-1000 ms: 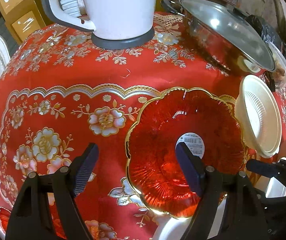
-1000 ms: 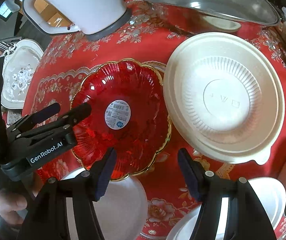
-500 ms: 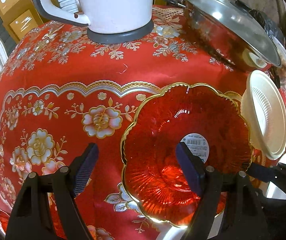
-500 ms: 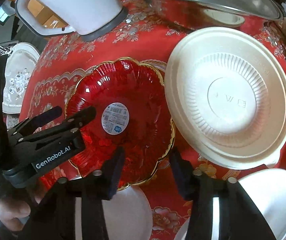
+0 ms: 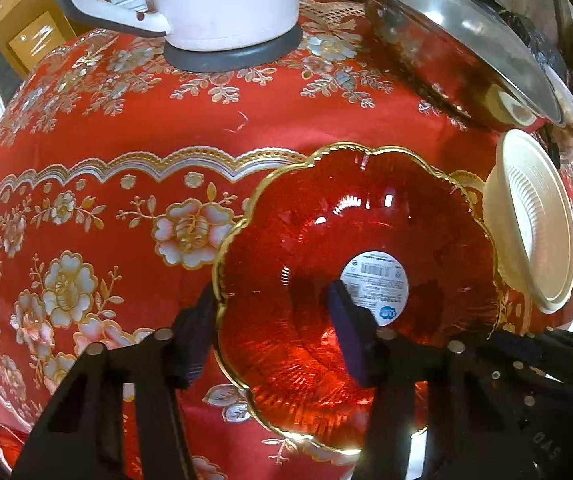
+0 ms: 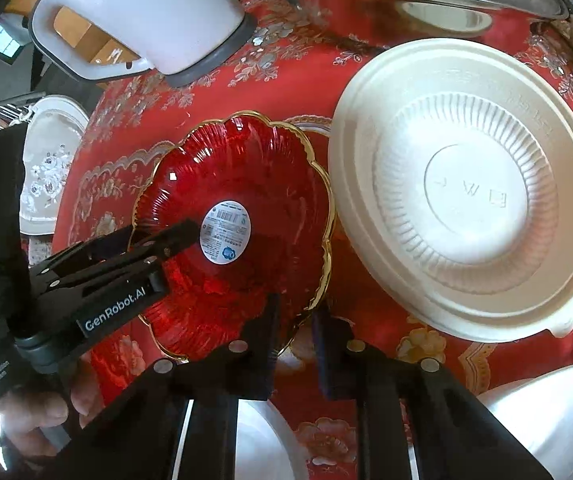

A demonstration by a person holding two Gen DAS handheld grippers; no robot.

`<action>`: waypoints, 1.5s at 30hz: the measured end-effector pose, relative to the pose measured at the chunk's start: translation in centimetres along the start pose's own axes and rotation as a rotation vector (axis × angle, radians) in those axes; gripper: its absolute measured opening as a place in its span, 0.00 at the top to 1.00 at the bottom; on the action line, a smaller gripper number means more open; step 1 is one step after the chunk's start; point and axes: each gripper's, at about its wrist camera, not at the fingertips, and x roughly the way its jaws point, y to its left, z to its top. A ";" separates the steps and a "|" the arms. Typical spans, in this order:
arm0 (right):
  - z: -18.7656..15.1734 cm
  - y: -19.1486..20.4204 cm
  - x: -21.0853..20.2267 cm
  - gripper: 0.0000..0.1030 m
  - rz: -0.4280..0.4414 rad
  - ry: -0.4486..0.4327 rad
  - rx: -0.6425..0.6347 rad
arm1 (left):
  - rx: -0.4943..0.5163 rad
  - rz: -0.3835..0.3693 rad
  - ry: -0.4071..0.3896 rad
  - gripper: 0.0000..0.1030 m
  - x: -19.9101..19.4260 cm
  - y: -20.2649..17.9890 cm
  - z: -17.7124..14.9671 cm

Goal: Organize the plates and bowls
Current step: 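Grasp the small red plate rim with the left gripper and lift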

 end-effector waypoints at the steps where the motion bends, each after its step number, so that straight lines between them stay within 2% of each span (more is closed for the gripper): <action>1: 0.0 -0.1 -0.1 0.85 -0.001 -0.002 0.000 | -0.006 0.001 -0.002 0.60 0.0 0.3 0.0; 2: 0.0 -0.1 -0.1 0.85 -0.003 -0.003 0.000 | -0.013 0.001 -0.003 0.66 0.0 0.5 0.0; 5: -0.1 -0.3 -0.4 0.86 -0.004 -0.005 -0.001 | -0.046 -0.015 0.000 0.74 -0.1 1.5 0.0; 14: -0.3 -0.2 -1.4 0.86 -0.016 -0.028 -0.015 | -0.077 -0.041 -0.015 0.84 -1.1 2.6 -0.3; 22: -0.7 0.2 -3.0 0.86 -0.019 -0.061 -0.033 | -0.091 -0.070 -0.031 0.86 -2.4 2.4 -0.4; 32: -1.1 2.1 -5.2 0.86 -0.005 -0.099 -0.071 | -0.114 -0.074 -0.084 0.87 -6.2 3.4 -1.0; 45: -2.7 6.8 -8.6 0.86 -0.001 -0.143 -0.153 | -0.173 -0.065 -0.157 0.87 -11.1 6.3 -4.3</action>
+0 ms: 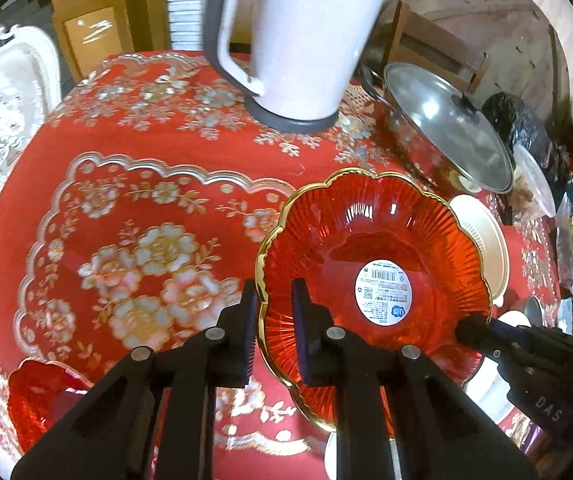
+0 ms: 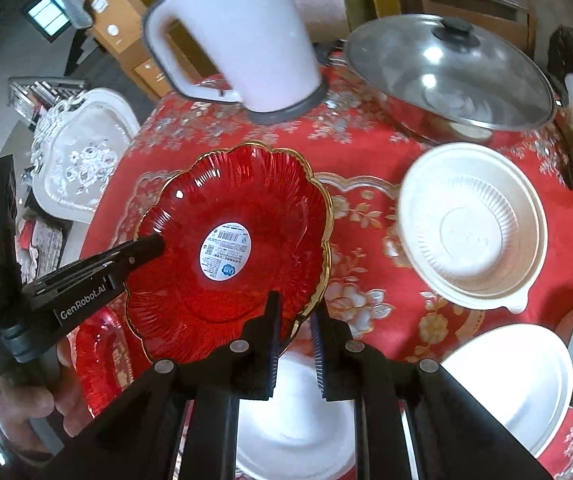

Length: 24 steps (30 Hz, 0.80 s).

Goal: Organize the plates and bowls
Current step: 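Grasp the small red plate rim with the left gripper and lift, then carry the small red plate and lower it onto the large red plate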

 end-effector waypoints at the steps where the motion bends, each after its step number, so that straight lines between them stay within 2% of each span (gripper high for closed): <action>1: -0.1 0.5 -0.2 0.86 0.002 -0.002 -0.009 | -0.008 0.003 -0.006 0.87 -0.5 0.4 -0.2; 12: -1.6 7.6 -0.4 0.86 0.050 0.005 -0.138 | -0.098 0.058 -0.064 0.87 -5.4 6.1 -3.3; 24: -5.8 16.4 2.0 0.86 0.110 0.069 -0.282 | -0.243 0.136 -0.068 0.87 -8.5 14.4 -9.4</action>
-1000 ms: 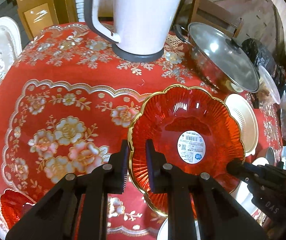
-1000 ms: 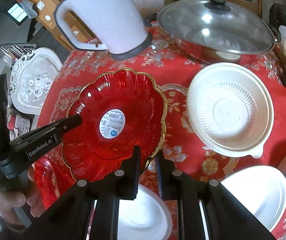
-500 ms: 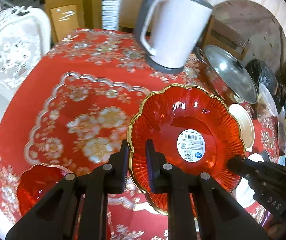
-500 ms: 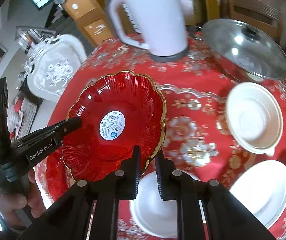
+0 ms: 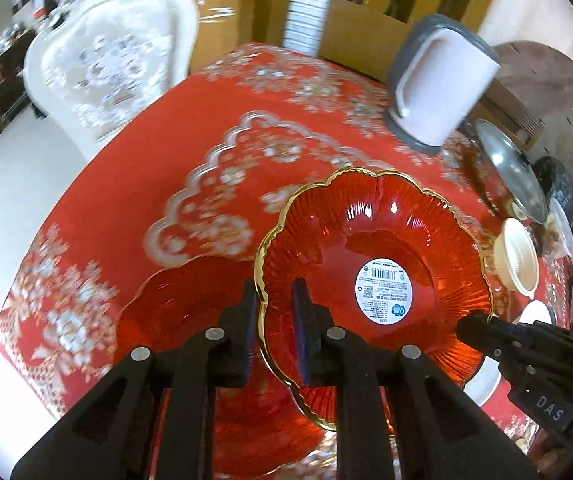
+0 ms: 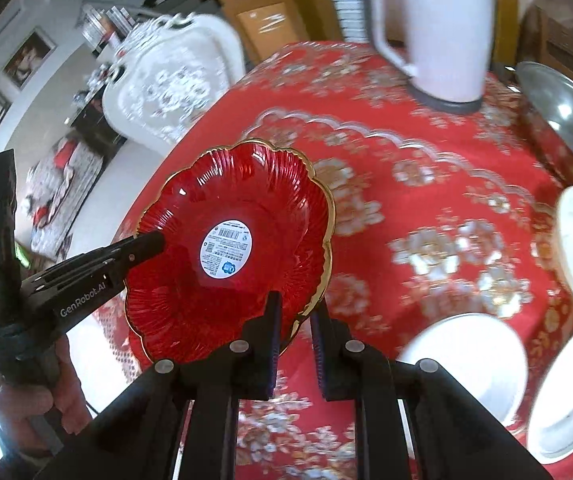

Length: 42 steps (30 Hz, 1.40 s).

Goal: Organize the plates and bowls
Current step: 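Carry the small red plate and lower it onto the large red plate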

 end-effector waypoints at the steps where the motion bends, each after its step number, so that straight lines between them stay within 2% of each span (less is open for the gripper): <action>1: -0.2 0.6 0.4 0.86 0.004 0.008 -0.008 | -0.008 0.009 0.002 0.87 0.0 0.7 -0.4; 12: -2.9 4.6 6.0 0.86 0.007 0.120 -0.058 | -0.082 0.056 0.059 0.86 2.3 6.1 -4.7; 18: -3.8 5.5 8.6 0.85 -0.008 0.166 -0.069 | -0.099 0.069 0.085 0.86 4.1 7.6 -6.1; 28: -4.1 6.4 10.2 0.84 -0.025 0.186 -0.102 | -0.133 0.078 0.108 0.84 5.9 8.9 -7.5; 34: -4.3 6.9 10.4 0.79 -0.031 0.183 -0.120 | -0.131 0.085 0.098 0.83 5.9 9.2 -7.7; 42: -4.3 7.5 10.2 0.60 -0.005 0.209 -0.137 | -0.107 0.109 0.093 0.83 5.9 8.5 -7.6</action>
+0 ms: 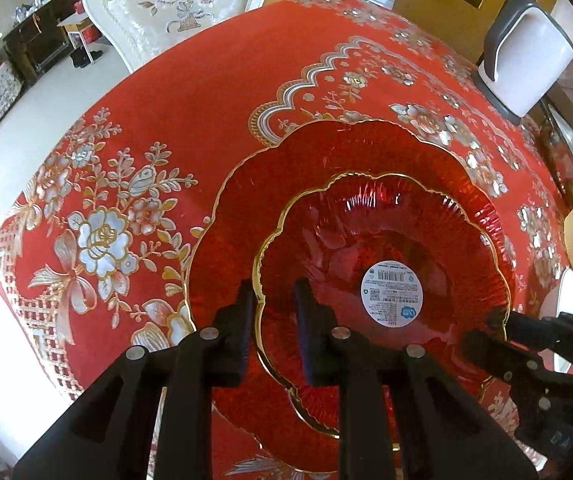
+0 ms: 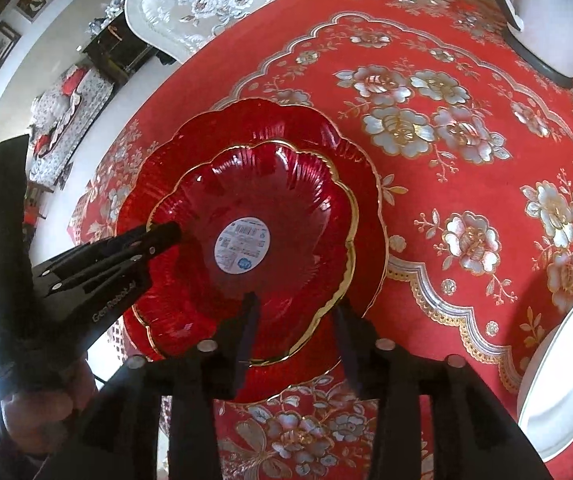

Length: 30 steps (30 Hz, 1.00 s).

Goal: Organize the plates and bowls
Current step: 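Carry the small red plate and lower it onto the large red plate, then open the left gripper and withdraw it from the stacked red plates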

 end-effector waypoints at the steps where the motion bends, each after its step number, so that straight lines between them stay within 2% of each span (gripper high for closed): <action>1: 0.0 0.1 0.0 0.60 0.001 0.005 -0.002 | 0.003 0.006 0.001 0.83 -0.1 0.0 0.0; 6: -0.3 0.0 -0.5 0.58 0.013 0.019 0.009 | 0.006 0.014 -0.008 0.80 -0.9 -0.1 0.0; 8: -0.4 0.2 -0.8 0.54 0.016 0.017 0.009 | 0.015 0.029 -0.023 0.61 -1.5 -0.1 0.1; 11: -0.6 0.4 -1.6 0.51 0.016 0.005 0.005 | 0.033 0.032 -0.051 0.50 -2.4 -0.5 0.3; 13: -0.7 0.3 -2.1 0.51 0.017 -0.004 0.007 | 0.042 0.047 -0.063 0.47 -2.9 -0.8 0.4; 17: -1.0 -0.4 -3.5 0.51 0.011 -0.034 0.021 | 0.041 0.027 -0.082 0.46 -4.1 -1.3 0.7; 19: -1.3 -1.0 -4.4 0.50 -0.002 -0.055 0.035 | 0.055 0.024 -0.103 0.39 -5.0 -2.1 0.8; 20: -1.3 -1.2 -4.6 0.47 -0.010 -0.064 0.040 | 0.063 0.023 -0.113 0.36 -5.3 -2.5 0.8; 25: -1.7 -3.7 -6.5 0.37 -0.069 -0.114 0.087 | 0.121 0.008 -0.152 0.35 -6.7 -5.8 1.4; 27: -2.0 -5.2 -7.4 0.30 -0.097 -0.134 0.117 | 0.141 -0.005 -0.156 0.35 -7.0 -7.3 1.5; 30: -2.8 -7.5 -8.6 0.28 -0.129 -0.162 0.165 | 0.187 -0.012 -0.147 0.35 -7.1 -10.1 1.8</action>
